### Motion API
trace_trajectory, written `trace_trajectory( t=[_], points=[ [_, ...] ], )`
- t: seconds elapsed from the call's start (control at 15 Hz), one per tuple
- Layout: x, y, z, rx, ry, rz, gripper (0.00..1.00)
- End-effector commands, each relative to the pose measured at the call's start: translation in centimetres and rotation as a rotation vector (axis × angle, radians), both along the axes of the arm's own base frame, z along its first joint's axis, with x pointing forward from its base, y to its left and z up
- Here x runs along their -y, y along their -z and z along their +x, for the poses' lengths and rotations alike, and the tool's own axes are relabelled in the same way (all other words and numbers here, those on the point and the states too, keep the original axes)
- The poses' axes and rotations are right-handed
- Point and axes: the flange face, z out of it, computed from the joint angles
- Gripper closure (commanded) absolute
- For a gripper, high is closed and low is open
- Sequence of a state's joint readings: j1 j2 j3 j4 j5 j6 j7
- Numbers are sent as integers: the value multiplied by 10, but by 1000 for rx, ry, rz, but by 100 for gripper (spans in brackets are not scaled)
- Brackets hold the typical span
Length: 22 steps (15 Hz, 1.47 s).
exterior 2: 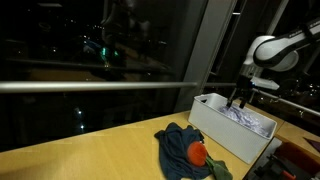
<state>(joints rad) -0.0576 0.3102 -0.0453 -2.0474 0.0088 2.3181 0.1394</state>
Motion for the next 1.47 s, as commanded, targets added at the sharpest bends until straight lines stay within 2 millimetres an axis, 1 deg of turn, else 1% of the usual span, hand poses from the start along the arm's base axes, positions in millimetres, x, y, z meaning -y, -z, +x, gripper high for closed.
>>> trace_trajectory(
  t=[0.0,0.13,0.33,0.47,0.53,0.6,0.73,0.8,0.87,0.93,1.07,1.13,1.2,1.27,1.4],
  points=[
    [8,81,-1,-54,14,11,0],
    [11,128,-11,-96,23,7,0],
    [5,187,-25,-155,30,6,0],
    [-1,212,-32,-181,32,19,0],
    [-4,215,-33,-186,34,32,7],
    [-5,212,-33,-186,37,43,26],
    [-7,196,-35,-176,48,69,40],
    [-8,189,-36,-168,53,81,49],
    [-9,178,-37,-158,59,90,55],
    [-11,168,-39,-148,65,102,64],
    [-12,142,-47,-120,74,124,78],
    [-12,128,-52,-107,79,135,87],
    [-12,113,-57,-94,86,144,94],
    [-11,93,-62,-78,91,150,99],
    [-12,54,-70,-42,100,138,100]
  ],
)
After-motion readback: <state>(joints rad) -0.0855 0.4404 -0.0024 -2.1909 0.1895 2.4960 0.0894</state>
